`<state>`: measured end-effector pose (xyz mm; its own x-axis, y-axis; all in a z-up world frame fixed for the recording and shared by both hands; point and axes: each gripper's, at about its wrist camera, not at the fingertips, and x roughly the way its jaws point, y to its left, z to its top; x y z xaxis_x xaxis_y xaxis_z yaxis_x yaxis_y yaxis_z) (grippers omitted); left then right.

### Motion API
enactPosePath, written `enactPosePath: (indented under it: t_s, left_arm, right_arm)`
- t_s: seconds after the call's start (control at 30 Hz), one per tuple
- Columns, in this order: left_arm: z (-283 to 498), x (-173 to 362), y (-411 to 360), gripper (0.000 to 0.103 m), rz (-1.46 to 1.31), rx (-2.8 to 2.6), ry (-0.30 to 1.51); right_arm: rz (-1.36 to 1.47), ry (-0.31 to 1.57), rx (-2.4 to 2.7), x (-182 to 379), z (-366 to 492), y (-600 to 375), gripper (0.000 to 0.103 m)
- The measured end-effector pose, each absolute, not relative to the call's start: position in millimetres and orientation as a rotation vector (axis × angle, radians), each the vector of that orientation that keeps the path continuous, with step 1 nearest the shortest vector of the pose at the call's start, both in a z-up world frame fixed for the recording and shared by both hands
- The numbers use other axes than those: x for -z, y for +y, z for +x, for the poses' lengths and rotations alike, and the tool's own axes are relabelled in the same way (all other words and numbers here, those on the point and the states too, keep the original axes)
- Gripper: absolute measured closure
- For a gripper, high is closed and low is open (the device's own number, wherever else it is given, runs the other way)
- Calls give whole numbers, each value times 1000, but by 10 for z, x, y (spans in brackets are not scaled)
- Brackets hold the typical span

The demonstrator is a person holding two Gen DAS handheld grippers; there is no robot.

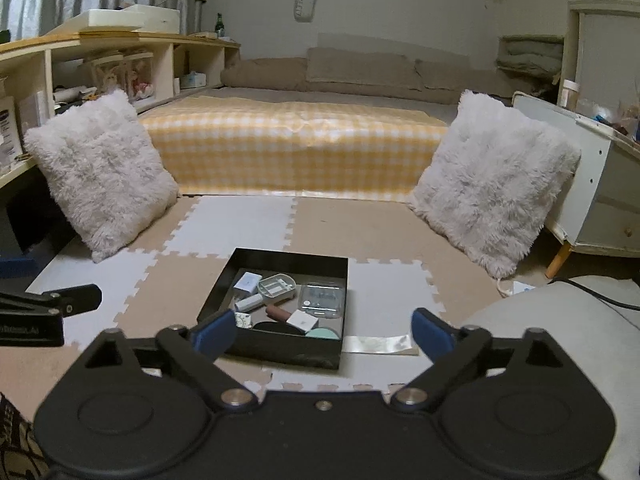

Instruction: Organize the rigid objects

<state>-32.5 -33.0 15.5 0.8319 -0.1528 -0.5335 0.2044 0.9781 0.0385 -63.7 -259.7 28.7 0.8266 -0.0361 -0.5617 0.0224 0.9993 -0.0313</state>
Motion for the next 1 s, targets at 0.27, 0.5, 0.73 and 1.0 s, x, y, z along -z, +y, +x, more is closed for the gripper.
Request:
enactPosePath:
  t_s: [0.27, 0.5, 0.73, 1.0]
  left_arm:
    - [-442, -98, -234, 0, 74, 167, 539]
    - [-488, -54, -212, 0, 76, 175, 531]
    - [-536, -41, -213, 0, 80, 173, 513]
    - [-557, -49, -212, 0, 80, 174, 501]
  right_arm:
    - [-58, 584, 50, -186, -767, -2510, 0]
    - [-40, 563, 80, -146, -831, -2551, 0]
    - [-32, 538, 75, -124, -887, -2554, 0]
    - [-31, 523, 73, -131, -907, -2545, 0]
